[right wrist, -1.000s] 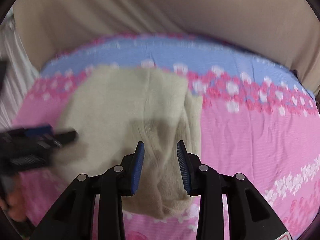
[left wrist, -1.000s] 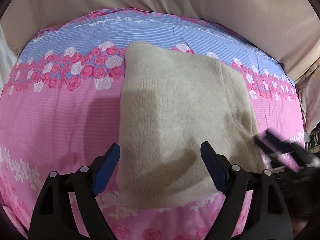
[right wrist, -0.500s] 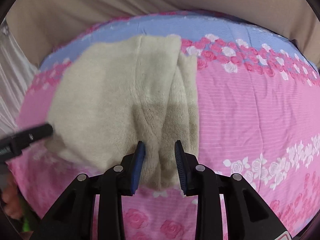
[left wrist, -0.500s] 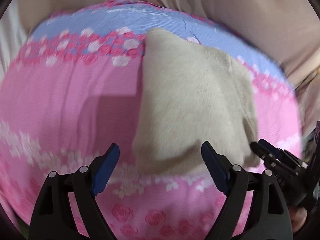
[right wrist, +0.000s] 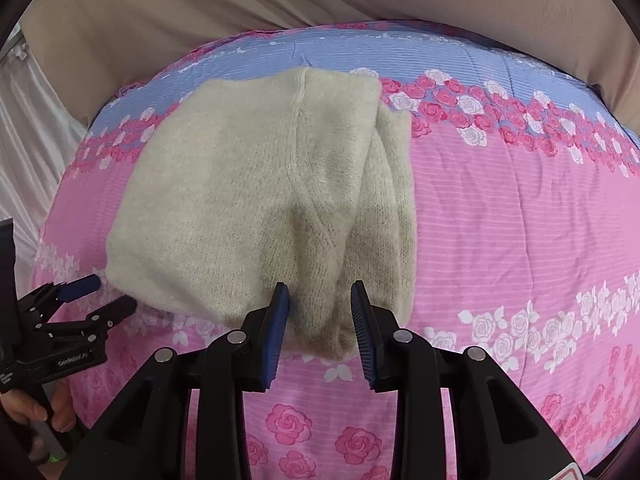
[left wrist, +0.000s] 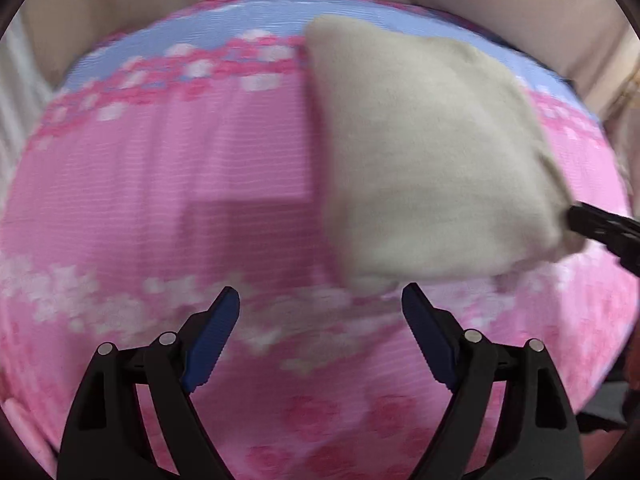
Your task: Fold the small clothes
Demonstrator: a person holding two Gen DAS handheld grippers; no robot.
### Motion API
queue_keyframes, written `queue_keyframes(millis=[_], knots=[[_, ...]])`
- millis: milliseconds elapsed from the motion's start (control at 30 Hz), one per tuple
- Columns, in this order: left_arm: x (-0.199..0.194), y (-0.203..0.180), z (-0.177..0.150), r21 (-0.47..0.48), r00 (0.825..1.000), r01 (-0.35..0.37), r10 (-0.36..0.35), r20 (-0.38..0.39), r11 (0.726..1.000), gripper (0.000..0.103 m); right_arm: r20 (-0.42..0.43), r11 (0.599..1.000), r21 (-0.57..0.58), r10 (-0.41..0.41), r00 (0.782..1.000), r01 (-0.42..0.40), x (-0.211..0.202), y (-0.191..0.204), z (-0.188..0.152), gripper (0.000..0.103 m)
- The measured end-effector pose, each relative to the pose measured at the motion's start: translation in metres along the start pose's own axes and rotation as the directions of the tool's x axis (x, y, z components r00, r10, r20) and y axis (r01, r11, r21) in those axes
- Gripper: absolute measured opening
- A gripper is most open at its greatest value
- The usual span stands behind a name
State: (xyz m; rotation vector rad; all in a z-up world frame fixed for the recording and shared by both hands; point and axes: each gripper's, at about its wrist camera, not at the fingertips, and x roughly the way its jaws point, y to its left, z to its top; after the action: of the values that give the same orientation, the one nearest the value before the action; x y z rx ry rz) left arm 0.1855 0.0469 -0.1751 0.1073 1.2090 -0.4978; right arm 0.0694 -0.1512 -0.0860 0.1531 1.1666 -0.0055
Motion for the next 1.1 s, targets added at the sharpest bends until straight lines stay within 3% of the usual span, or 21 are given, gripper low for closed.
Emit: queue_keyframes(millis=[33, 100, 133, 167, 200, 233, 267, 333, 467, 567, 633, 700, 833, 900, 1000, 1100], knots=[[-0.001, -0.007, 0.001, 0.029, 1.000, -0.002, 0.001, 0.020, 1.000, 0.081, -0.001, 1.000, 0.002, 0.000, 1.000, 0.000, 0.000, -0.001, 0.000, 0.029], [0.005, -0.015, 0.001, 0.077, 0.994, -0.109, 0.107, 0.029, 0.991, 0.081, -0.003, 1.000, 0.011, -0.001, 1.000, 0.001, 0.001, -0.003, 0.001, 0.030], [0.012, -0.008, 0.002, 0.054, 0.983, -0.184, 0.184, 0.021, 0.981, 0.080, -0.004, 1.000, 0.014, -0.004, 1.000, 0.004, 0.002, -0.005, 0.002, 0.030], [0.016, 0.004, 0.002, -0.004, 0.983, -0.183, 0.183, 0.008, 0.983, 0.080, -0.006, 1.000, 0.015, -0.009, 1.000, 0.009, 0.004, -0.006, 0.002, 0.030], [0.019, 0.030, -0.001, -0.130, 0.988, -0.153, 0.151, -0.025, 0.980, 0.079, -0.010, 1.000, 0.012, -0.012, 1.000, 0.012, 0.005, -0.007, 0.001, 0.031], [0.022, 0.047, -0.004, -0.202, 0.986, -0.163, 0.155, -0.056, 0.966, 0.074, -0.017, 1.000, 0.006, -0.023, 1.000, 0.023, 0.008, -0.008, 0.001, 0.033], [0.024, 0.060, -0.008, -0.244, 0.976, -0.215, 0.200, -0.085, 0.946, 0.062, -0.024, 0.999, 0.003, -0.038, 0.999, 0.038, 0.011, -0.009, 0.000, 0.033], [0.018, 0.077, -0.010, -0.281, 0.982, -0.185, 0.170, -0.077, 0.942, 0.062, -0.026, 0.999, 0.025, -0.024, 0.999, 0.025, 0.010, -0.011, 0.000, 0.033], [-0.016, 0.066, -0.003, -0.239, 0.990, -0.139, 0.143, -0.001, 0.961, 0.066, 0.051, 1.000, 0.016, -0.015, 0.999, 0.014, -0.015, 0.001, 0.006, 0.033], [-0.043, 0.037, 0.011, -0.188, 0.993, -0.055, 0.074, 0.096, 0.981, 0.073, 0.056, 0.999, -0.042, -0.007, 0.998, 0.009, -0.015, 0.017, 0.014, 0.033], [-0.045, 0.011, 0.025, -0.120, 0.991, -0.047, 0.062, 0.121, 0.992, 0.080, 0.034, 0.994, -0.085, -0.069, 0.997, 0.071, 0.002, 0.022, 0.018, 0.033], [-0.036, -0.008, 0.032, -0.068, 0.992, -0.063, 0.070, 0.105, 0.996, 0.081, -0.036, 0.984, -0.101, -0.154, 0.987, 0.150, 0.033, 0.012, 0.016, 0.033], [-0.011, -0.028, 0.038, -0.022, 0.995, -0.084, 0.084, 0.044, 0.996, 0.080, -0.027, 0.998, 0.025, -0.062, 0.998, 0.063, 0.011, -0.002, 0.020, 0.032], [-0.008, -0.027, 0.040, -0.021, 0.996, -0.083, 0.084, 0.040, 0.996, 0.080, 0.023, 0.997, 0.014, -0.073, 0.997, 0.073, -0.003, 0.002, 0.021, 0.033], [-0.007, -0.031, 0.037, -0.033, 0.997, -0.073, 0.074, 0.028, 0.997, 0.081, -0.020, 0.991, -0.040, -0.128, 0.992, 0.128, 0.019, 0.004, 0.013, 0.037], [-0.007, -0.030, 0.037, -0.043, 0.998, -0.061, 0.062, 0.016, 0.997, 0.081, -0.010, 0.996, 0.049, -0.072, 0.997, 0.073, 0.018, -0.008, 0.006, 0.037]])
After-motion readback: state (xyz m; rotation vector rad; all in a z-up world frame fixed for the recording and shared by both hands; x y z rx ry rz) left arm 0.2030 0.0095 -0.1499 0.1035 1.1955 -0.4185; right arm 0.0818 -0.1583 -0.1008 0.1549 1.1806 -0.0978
